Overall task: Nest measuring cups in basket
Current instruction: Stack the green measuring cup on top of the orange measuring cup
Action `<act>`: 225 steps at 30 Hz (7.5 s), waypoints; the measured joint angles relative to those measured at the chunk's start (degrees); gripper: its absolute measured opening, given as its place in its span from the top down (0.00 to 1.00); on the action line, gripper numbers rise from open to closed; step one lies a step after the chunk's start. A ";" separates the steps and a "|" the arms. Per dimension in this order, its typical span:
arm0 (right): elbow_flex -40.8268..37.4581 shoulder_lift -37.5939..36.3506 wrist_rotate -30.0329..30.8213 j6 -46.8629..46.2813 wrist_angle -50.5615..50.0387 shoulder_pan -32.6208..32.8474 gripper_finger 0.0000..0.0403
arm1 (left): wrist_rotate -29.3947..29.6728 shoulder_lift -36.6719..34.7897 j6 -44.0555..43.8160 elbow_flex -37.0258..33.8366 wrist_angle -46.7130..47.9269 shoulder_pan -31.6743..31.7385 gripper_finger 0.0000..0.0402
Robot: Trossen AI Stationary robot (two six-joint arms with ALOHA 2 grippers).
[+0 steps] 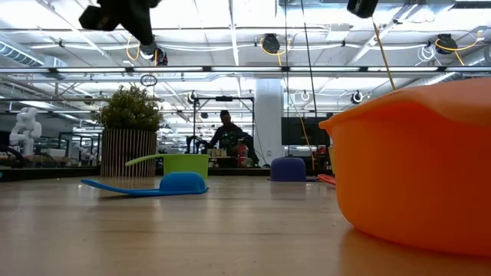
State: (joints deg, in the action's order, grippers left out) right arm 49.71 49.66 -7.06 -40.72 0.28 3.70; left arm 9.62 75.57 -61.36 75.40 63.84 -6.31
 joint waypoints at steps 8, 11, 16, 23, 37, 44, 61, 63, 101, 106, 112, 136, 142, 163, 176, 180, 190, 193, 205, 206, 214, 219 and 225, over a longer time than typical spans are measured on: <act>4.99 1.12 10.14 1.43 -1.79 -0.48 1.00 | -18.23 3.81 7.73 -5.45 -1.51 10.24 0.83; 4.99 1.19 10.22 -2.14 -2.08 -0.45 1.00 | -22.26 4.42 12.36 -8.72 -1.98 13.83 0.71; 4.99 2.23 11.23 -9.45 -1.85 1.38 1.00 | -24.45 4.32 21.14 -13.63 -4.94 18.08 0.50; 4.99 6.49 18.72 -16.42 1.19 7.14 1.00 | -26.09 4.25 28.30 -22.58 -15.38 21.62 0.33; 4.96 16.31 26.28 -17.22 18.59 16.78 1.00 | -27.62 4.27 31.65 -31.96 -31.48 23.22 0.29; 4.96 16.80 26.91 -16.88 18.62 18.38 1.00 | -28.88 4.27 36.22 -36.02 -34.17 25.68 0.29; 4.94 16.77 23.58 -12.09 18.01 18.43 1.00 | -34.81 4.27 30.42 -43.26 -50.54 26.80 0.29; 4.94 16.75 23.30 -11.67 17.89 18.45 1.00 | -35.02 4.27 30.14 -43.32 -51.10 26.57 0.29; 4.92 16.23 23.34 -6.64 16.96 17.61 1.00 | -39.44 6.03 21.92 -43.34 -70.35 19.90 0.99; 4.92 15.12 23.22 -9.32 12.91 15.10 1.00 | -37.39 1.66 15.22 -43.32 -77.10 14.39 0.99; 4.90 9.85 21.80 -12.18 3.27 12.33 0.99 | -29.08 0.20 6.67 -40.23 -86.73 5.89 0.99; 4.94 5.99 -10.68 -24.33 -4.31 -0.27 0.59 | -1.13 25.49 10.80 2.76 -77.52 -13.84 1.00; 4.96 3.40 -7.86 -24.50 -4.83 -0.35 0.59 | 0.88 32.52 10.52 10.45 -78.33 -15.78 0.99; 4.92 2.98 -8.06 -26.11 -7.39 -0.26 0.59 | -5.73 33.40 14.61 11.47 -78.98 -15.51 0.99; 4.92 2.96 -14.20 -27.61 -7.66 -0.24 0.69 | -14.65 33.40 14.80 11.46 -78.91 -12.43 0.99; 4.92 2.96 -17.12 -27.81 -9.47 -0.33 0.69 | -16.94 33.40 14.17 11.45 -78.98 -11.64 0.99; 4.92 2.96 -26.19 -27.59 -10.55 -0.44 0.69 | -21.34 33.40 12.79 11.43 -79.00 -11.45 0.99; 4.92 2.94 -28.34 -27.53 -11.85 -0.44 0.69 | -22.16 33.40 12.21 11.43 -78.99 -11.45 0.99; 4.92 2.92 -33.85 -24.28 -16.91 -0.42 0.69 | -23.12 33.40 11.12 11.41 -78.96 -11.78 0.99; 4.92 2.92 -33.89 -24.01 -16.90 -0.39 0.69 | -23.00 33.40 11.21 11.41 -78.96 -11.90 0.99; 4.92 2.94 -35.45 -22.65 -17.00 -0.70 0.69 | -21.60 33.40 11.91 11.41 -79.05 -12.58 1.00; 4.92 2.94 -38.28 -22.91 -17.29 -2.22 0.69 | -21.44 33.38 11.89 11.41 -79.12 -12.85 1.00; 4.92 2.94 -41.71 -22.88 -17.34 -2.88 0.69 | -21.37 33.38 12.00 11.41 -79.11 -12.87 1.00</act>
State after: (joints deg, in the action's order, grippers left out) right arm 54.63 52.60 -48.77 -63.60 -17.06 0.82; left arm -11.75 108.95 -49.36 86.80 -15.27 -19.18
